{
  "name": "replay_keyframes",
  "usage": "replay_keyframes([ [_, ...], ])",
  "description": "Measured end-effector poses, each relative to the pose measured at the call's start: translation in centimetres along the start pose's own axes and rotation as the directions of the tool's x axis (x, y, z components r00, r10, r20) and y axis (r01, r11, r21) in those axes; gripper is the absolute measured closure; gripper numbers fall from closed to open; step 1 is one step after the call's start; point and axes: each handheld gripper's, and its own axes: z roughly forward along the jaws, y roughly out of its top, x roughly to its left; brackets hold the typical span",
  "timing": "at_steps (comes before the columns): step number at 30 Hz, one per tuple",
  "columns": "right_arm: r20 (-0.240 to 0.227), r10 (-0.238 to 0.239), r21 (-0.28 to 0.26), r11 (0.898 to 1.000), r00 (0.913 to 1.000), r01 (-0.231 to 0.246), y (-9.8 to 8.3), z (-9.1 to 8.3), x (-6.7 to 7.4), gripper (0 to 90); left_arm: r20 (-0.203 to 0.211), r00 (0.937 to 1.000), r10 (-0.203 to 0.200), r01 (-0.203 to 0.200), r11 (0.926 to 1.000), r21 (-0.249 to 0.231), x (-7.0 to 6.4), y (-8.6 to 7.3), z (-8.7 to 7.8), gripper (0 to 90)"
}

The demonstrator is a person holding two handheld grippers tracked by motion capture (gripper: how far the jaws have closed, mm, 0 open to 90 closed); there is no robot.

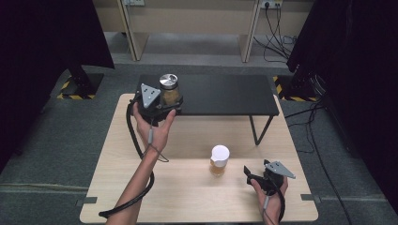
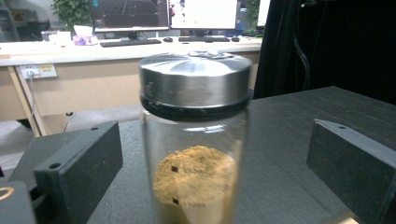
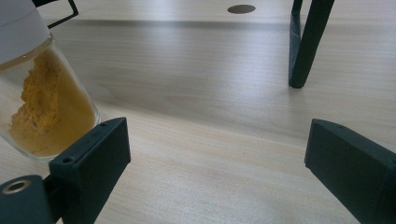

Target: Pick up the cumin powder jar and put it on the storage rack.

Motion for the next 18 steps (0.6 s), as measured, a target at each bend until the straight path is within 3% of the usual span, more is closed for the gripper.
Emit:
replay_keyframes([
  [18, 0.002, -0.006, 0.000, 1.000, 1.0000, 0.006, 0.0, 0.0, 0.1, 6.9, 0.040, 0.9992, 0.008, -0.007, 0.9998, -0.020, -0.2, -1.8, -3.4, 2.2],
])
